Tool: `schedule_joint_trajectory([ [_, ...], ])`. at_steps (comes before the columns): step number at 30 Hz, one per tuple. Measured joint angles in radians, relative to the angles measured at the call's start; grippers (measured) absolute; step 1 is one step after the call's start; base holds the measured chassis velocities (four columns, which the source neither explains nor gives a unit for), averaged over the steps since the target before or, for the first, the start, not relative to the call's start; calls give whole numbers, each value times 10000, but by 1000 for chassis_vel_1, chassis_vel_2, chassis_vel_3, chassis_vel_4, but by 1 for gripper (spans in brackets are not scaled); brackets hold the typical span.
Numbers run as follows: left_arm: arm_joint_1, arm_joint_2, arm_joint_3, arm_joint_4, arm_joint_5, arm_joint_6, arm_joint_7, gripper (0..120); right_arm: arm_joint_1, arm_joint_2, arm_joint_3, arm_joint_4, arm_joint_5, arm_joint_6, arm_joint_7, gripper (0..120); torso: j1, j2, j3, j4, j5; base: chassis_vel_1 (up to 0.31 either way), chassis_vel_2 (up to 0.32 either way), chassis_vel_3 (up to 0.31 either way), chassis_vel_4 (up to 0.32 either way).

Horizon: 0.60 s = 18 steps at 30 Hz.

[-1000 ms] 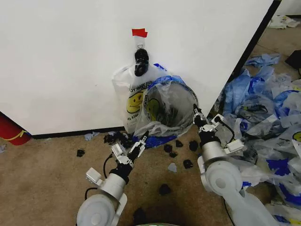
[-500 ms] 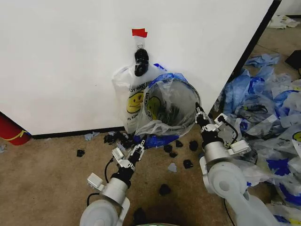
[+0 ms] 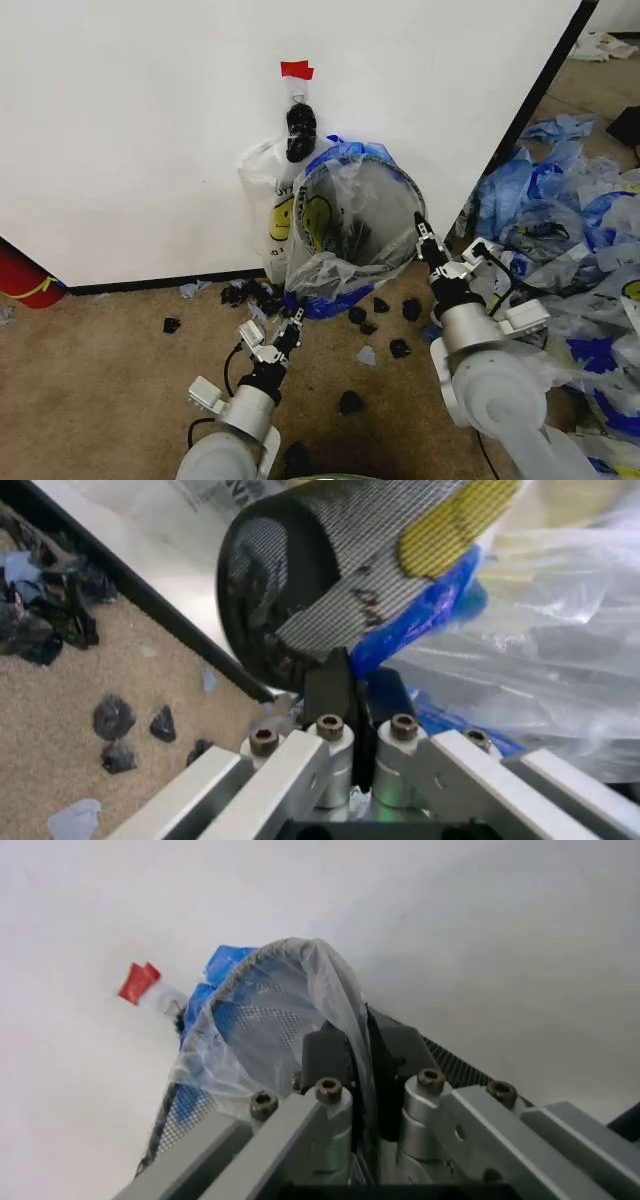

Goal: Pick up the garbage bag from the wall and place it over the trash bin.

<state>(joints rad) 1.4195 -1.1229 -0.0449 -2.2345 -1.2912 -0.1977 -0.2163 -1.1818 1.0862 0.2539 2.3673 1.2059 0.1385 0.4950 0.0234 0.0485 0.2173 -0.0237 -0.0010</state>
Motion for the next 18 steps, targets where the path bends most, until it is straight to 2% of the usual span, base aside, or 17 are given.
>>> schedule_joint_trajectory([
  [14,-378,-231,42,556,71,4,16,0,-113,-66,-142,340,158,-173,80,0,1,-1,0,1,0,0,0,0,0],
  [18,-399,-244,35,635,148,14,231,11,-124,-71,-187,372,162,-203,111,0,1,-1,0,0,0,0,0,0,0],
])
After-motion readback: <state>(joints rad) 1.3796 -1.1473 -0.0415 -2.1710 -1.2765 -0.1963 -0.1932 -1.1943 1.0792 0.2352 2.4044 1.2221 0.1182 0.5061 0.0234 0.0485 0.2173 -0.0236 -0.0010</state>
